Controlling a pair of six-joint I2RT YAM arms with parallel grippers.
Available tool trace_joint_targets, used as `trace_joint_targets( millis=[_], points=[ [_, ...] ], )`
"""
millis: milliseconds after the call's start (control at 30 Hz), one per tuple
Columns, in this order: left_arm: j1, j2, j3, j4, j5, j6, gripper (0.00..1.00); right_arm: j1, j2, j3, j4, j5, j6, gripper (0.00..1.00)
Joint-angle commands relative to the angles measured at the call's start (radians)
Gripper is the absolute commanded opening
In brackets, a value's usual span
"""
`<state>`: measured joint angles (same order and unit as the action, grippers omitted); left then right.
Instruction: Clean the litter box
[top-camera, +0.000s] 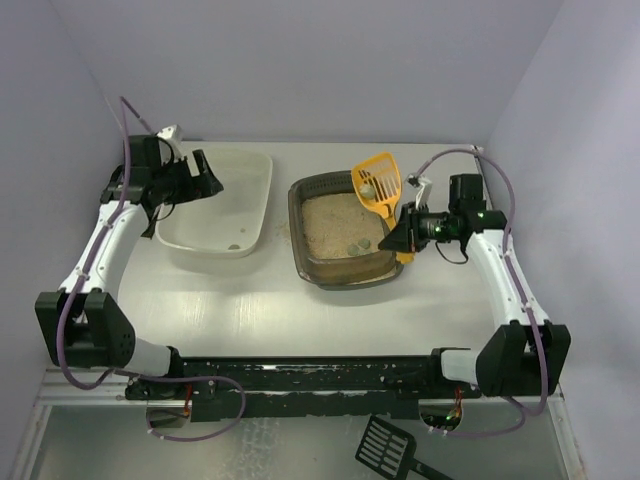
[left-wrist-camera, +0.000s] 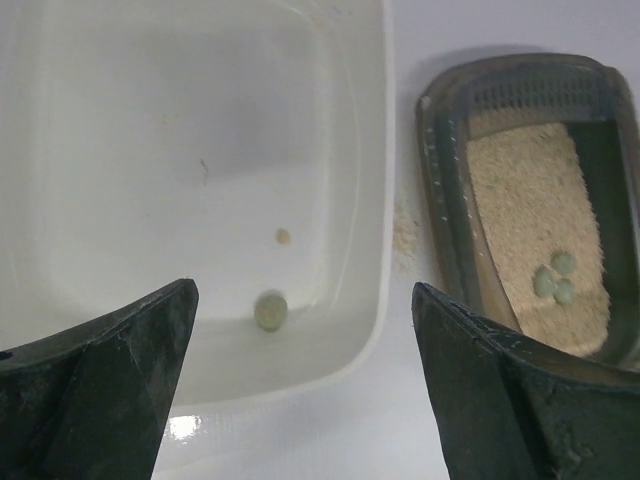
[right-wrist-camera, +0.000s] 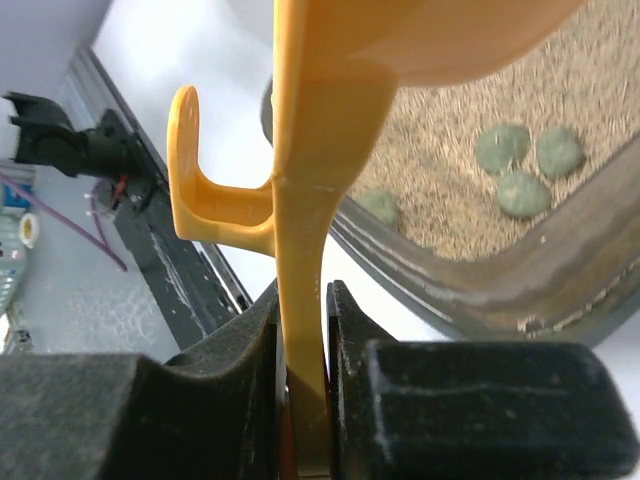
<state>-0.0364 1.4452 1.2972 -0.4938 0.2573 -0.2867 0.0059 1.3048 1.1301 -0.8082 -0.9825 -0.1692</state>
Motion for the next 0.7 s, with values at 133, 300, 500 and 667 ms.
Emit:
trace_joint_targets(
  millis=[133,300,500,667],
  points=[
    [0.085,-0.091,-0.066,0.154,0.208,-0.039,0.99,0.037,0.024,-0.016,-0.091,0.224,-0.068,0.0],
    [0.104,-0.11,-0.124,0.222,0.316,-0.068,0.99,0.045,0.082,0.025,-0.099,0.232,-0.031,0.0],
    [0.107,-0.123,-0.156,0.265,0.335,-0.087,0.99,0.039,0.133,-0.051,-0.122,-0.351,-0.045,0.0],
    [0.11,-0.108,-0.164,0.249,0.249,-0.071,0.99,0.038,0.245,-0.085,0.038,-0.515,0.171,0.0]
  ],
)
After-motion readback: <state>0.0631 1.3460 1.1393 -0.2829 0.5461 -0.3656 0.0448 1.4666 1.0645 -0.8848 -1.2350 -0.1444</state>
